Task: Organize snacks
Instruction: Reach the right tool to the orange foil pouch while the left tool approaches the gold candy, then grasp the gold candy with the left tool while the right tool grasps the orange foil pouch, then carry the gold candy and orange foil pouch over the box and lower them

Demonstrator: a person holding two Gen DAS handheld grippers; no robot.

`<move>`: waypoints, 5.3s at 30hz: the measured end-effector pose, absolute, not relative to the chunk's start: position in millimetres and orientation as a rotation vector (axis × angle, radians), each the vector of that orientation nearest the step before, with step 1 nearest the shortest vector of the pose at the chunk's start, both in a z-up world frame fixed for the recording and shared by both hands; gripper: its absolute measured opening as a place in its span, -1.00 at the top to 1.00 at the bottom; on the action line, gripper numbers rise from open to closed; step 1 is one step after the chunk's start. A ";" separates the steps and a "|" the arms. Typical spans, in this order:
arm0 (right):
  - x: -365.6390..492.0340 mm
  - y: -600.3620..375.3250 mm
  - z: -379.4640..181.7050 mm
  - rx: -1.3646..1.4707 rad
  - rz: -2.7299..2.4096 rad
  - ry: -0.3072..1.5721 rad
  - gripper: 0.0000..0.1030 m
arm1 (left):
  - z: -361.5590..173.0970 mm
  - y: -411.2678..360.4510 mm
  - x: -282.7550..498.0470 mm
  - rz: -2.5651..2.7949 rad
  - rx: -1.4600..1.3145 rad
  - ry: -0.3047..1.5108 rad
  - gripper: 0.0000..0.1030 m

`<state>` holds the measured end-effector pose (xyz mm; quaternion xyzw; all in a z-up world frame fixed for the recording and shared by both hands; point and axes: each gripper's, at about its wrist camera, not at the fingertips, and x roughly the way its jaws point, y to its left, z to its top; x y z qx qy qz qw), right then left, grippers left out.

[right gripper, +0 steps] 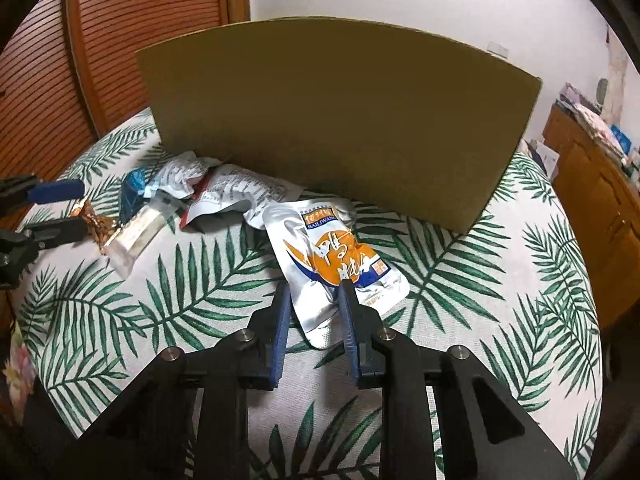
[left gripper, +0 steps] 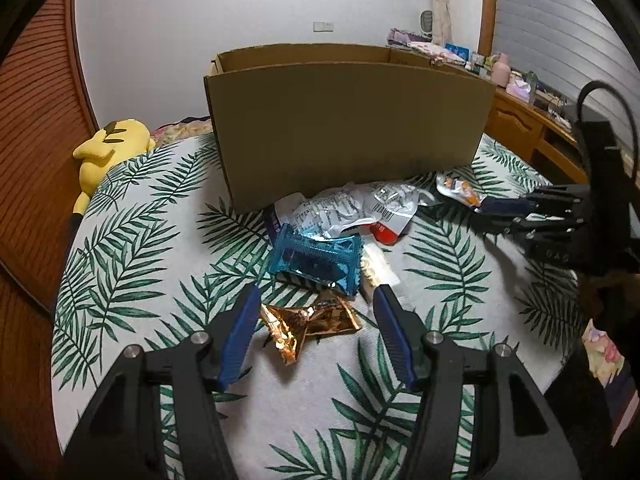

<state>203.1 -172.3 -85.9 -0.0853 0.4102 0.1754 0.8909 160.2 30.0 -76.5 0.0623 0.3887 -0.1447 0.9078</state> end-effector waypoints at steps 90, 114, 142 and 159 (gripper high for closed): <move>208.7 -171.2 -90.8 -0.222 0.477 0.941 0.00 | -74.0 28.7 152.3 -0.400 0.123 0.846 0.70; 184.9 -176.2 -69.3 -0.214 0.474 0.901 0.48 | -49.4 25.3 158.9 -0.374 0.059 0.754 0.69; 248.2 -175.3 55.0 -0.203 0.442 0.593 0.48 | 35.3 5.6 254.7 -0.341 0.071 0.544 0.69; 325.6 -165.6 29.8 -0.192 0.424 0.594 0.47 | 7.5 -4.2 319.6 -0.318 0.073 0.576 0.68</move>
